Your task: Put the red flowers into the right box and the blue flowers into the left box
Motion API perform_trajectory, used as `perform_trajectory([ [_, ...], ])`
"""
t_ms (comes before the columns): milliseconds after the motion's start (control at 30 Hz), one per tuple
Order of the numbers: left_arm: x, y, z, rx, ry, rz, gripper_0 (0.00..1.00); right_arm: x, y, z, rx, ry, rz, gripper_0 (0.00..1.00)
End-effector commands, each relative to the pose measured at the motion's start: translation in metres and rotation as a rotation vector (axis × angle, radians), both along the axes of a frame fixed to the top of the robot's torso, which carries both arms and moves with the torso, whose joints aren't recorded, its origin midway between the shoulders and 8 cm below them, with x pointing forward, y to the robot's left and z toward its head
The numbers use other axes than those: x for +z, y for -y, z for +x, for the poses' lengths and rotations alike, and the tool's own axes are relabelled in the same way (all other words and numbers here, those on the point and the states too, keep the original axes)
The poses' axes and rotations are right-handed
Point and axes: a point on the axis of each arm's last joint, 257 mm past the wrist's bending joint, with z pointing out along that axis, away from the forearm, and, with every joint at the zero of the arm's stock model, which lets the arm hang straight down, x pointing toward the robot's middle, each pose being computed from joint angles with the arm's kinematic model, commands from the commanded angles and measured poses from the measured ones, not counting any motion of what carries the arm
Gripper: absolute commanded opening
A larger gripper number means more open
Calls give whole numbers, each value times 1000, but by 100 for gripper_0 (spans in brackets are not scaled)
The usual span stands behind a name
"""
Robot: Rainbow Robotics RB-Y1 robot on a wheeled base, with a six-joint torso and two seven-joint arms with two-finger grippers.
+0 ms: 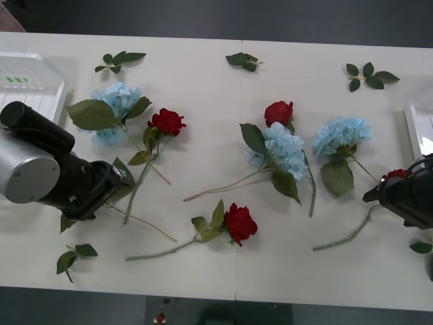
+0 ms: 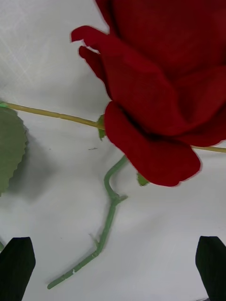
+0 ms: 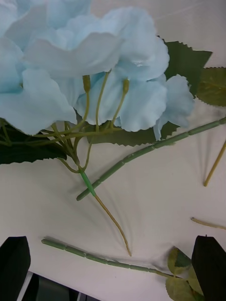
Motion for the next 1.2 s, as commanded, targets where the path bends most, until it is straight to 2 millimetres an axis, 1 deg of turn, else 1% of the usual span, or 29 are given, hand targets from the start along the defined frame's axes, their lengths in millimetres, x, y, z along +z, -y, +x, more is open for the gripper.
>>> perform_trajectory([
  [33,-6,0,14,23,5,16,100,6,2,15,-10,19,-12,100],
  [200,-23,-2,18,32,-12,30,100,-3,2,21,-18,1,-18,100],
  [433,-45,-7,16,33,-57,63,100,-18,5,33,-26,7,-35,100],
  [567,-49,-9,15,36,-71,71,100,-24,5,36,-29,12,-37,100],
  [667,-57,-11,13,36,-91,84,100,-26,5,37,-32,15,-37,100],
  [767,-64,-12,17,35,-92,95,100,-29,6,38,-36,12,-34,100],
  [1000,-66,-12,18,36,-91,92,100,-35,2,43,-52,11,-19,100],
  [1067,-66,-13,18,37,-94,92,71,-34,2,44,-54,11,-19,100],
  [1100,-66,-13,17,37,-95,93,39,-34,2,44,-54,11,-19,100],
  [1133,-66,-13,17,35,-95,94,13,-34,3,44,-55,12,-22,100],
  [1167,-66,-13,18,35,-95,95,5,-34,2,44,-54,13,-20,96],
  [1200,-67,-13,17,36,-98,95,0,-34,2,44,-55,12,-19,71],
])
